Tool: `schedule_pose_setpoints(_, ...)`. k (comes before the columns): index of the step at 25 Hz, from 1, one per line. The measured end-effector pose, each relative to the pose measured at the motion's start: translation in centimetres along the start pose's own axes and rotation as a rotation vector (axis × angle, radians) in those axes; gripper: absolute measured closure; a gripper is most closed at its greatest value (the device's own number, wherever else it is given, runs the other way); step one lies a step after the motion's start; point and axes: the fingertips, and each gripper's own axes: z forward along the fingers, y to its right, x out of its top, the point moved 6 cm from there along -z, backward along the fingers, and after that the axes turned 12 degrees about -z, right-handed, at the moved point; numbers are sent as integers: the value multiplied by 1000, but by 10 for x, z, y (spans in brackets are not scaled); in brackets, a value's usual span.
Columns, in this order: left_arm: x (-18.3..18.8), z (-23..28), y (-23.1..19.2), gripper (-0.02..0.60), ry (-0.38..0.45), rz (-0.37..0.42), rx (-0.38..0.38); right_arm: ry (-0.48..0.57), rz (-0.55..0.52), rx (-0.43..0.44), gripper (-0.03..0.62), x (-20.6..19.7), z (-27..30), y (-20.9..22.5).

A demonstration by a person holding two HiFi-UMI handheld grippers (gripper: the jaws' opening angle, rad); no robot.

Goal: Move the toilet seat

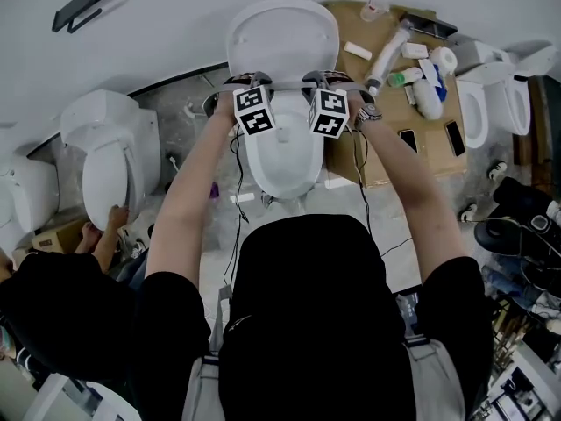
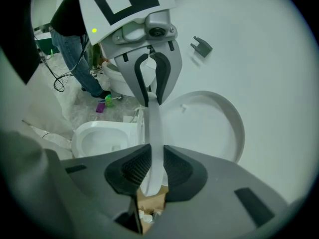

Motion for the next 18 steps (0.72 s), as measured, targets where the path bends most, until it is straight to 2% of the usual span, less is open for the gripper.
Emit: schedule_pose_setpoints(18, 9, 16, -45, 491, -10, -38, 5, 7, 29, 13, 511, -11, 16, 45)
